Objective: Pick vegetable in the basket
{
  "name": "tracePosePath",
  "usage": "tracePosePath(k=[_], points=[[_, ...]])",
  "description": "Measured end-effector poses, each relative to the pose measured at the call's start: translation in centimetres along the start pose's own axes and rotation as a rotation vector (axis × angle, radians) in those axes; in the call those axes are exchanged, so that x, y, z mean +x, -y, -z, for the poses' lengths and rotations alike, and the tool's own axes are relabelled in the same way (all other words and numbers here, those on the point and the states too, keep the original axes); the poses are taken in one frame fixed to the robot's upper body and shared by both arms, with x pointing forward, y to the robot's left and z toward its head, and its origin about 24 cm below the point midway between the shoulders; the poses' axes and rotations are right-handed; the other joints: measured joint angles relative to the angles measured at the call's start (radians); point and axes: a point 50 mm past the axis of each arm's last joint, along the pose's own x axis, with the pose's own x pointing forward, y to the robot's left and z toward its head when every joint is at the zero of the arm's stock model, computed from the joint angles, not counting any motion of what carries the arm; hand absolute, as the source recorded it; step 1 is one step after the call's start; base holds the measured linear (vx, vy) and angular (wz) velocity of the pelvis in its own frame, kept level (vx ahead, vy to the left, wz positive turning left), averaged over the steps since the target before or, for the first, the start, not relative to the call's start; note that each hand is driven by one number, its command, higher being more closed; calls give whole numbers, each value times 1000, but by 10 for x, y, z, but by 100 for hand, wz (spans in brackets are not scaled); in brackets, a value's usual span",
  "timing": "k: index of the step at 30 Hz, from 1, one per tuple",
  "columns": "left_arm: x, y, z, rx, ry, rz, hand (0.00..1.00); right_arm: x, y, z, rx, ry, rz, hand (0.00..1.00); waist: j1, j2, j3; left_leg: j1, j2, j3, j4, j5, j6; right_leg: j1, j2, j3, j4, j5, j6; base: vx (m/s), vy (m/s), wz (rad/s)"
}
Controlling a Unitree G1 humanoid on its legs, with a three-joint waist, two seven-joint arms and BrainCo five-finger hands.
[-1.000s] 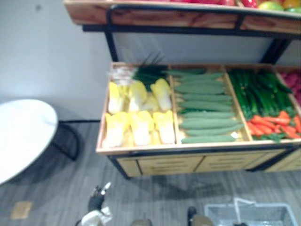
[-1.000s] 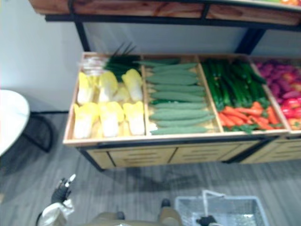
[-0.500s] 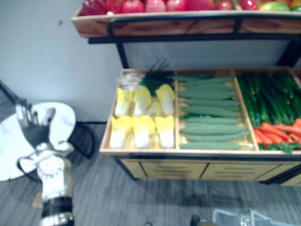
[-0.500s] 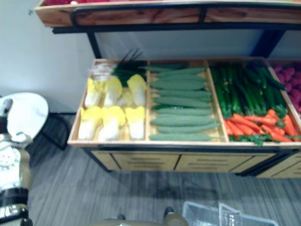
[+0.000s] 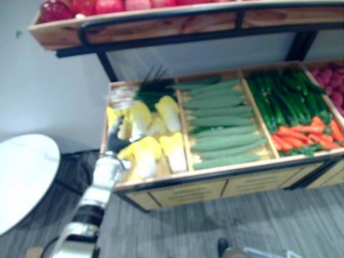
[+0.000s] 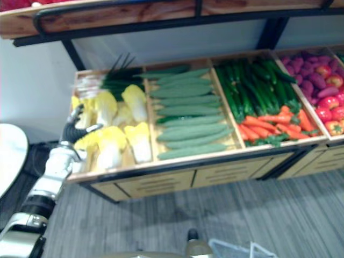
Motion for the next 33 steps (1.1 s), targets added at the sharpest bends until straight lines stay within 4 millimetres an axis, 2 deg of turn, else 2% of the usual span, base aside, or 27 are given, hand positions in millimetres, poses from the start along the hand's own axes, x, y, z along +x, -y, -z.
tracePosePath(k=[2, 6, 9, 13, 15, 18, 21, 22, 33], points=[[1, 4, 4, 13, -36, 5, 0, 0, -2, -6, -13, 21, -5, 100, -1, -2, 2, -16, 0, 10, 2, 0, -1, -23, 0, 5, 1, 5, -3, 21, -2, -11], [6, 5, 9, 39, -96, -56, 0, 3, -10, -21, -36, 61, -20, 100, -4, -14, 45, -50, 3, 19, 28, -2, -2, -47, -3, 4, 3, 9, -2, -2, -7, 2], [7, 6, 11, 58, -121, -85, 0, 4, -13, -29, -41, 79, -21, 100, -6, -11, 66, -62, 5, 21, 36, -4, -6, -56, -3, 3, 6, 9, -2, -2, -5, 1], [21, 1, 1, 96, -119, -119, 0, 5, -23, -51, -49, 145, -50, 100, -6, -11, 116, -137, 11, 22, 73, -5, -7, -124, -7, 0, 28, 16, -8, -44, -22, 3], [26, 0, 1, 100, -133, -124, 0, 6, -28, -68, -33, 187, -63, 100, -18, -7, 147, -173, 15, 25, 89, -5, -7, -159, -7, 4, 37, 21, -9, -41, -29, -4], [26, 1, 2, 103, -150, -123, 0, 5, -28, -82, -42, 223, -63, 100, -26, -3, 188, -175, 18, 44, 89, -5, -7, -171, -4, 14, 39, 25, -11, -12, -23, -13], [36, 0, -7, 96, -139, -137, 0, 5, -25, -93, -36, 256, -50, 100, -27, 4, 211, -210, 18, 53, 95, -4, -7, -208, -4, 24, 39, 34, -9, -2, -15, -10], [39, -1, -11, 94, -133, -148, 100, 4, -26, -98, -40, 271, -46, 100, -28, 5, 224, -219, 19, 62, 96, -3, -7, -219, -3, 29, 39, 36, -9, 3, -14, -10], [57, -12, -38, 75, -68, -224, 100, 2, -30, -117, -81, 339, -63, 100, -31, -3, 263, -231, 17, 103, 94, -2, -8, -236, -9, 36, 38, 39, -4, 4, -4, -2]])
